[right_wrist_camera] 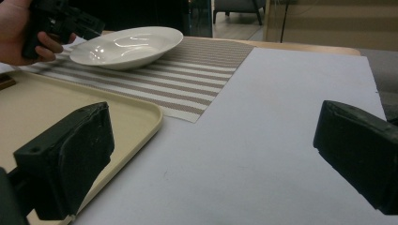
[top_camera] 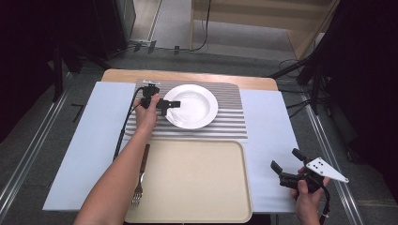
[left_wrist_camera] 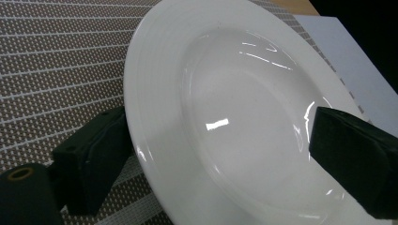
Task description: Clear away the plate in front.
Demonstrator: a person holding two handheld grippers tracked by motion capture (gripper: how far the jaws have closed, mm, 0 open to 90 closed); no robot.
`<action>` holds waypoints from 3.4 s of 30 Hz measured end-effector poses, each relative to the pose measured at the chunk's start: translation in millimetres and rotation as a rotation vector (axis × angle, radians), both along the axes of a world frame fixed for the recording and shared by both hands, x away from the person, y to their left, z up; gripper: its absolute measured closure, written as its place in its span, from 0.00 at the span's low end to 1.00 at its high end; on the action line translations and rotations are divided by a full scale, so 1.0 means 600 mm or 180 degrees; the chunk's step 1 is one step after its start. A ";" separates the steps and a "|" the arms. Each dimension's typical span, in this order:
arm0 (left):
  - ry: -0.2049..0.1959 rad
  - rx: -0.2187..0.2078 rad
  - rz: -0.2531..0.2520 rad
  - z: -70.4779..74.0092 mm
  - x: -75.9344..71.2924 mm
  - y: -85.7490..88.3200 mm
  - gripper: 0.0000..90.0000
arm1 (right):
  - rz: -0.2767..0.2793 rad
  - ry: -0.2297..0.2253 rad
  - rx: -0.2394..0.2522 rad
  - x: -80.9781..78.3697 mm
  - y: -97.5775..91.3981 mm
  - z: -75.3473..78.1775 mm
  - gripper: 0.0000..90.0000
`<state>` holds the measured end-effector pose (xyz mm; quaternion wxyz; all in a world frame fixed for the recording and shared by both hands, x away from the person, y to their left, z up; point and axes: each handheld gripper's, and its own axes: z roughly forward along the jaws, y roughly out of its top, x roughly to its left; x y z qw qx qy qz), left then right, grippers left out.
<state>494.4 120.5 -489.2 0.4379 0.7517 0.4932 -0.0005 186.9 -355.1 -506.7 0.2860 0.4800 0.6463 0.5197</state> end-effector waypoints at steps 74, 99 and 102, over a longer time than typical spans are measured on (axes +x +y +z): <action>0.0191 -0.0269 0.0326 0.009 -0.010 -0.035 0.91 | -0.0011 0.0074 -0.0029 0.006 0.002 -0.004 0.00; 0.0314 -0.0477 0.0579 0.012 -0.011 -0.024 0.91 | -0.0016 0.0047 -0.0027 0.005 0.002 -0.002 0.00; 0.0341 -0.0552 0.0624 0.012 -0.011 -0.017 0.91 | -0.0012 0.0044 -0.0021 0.005 0.001 -0.002 0.00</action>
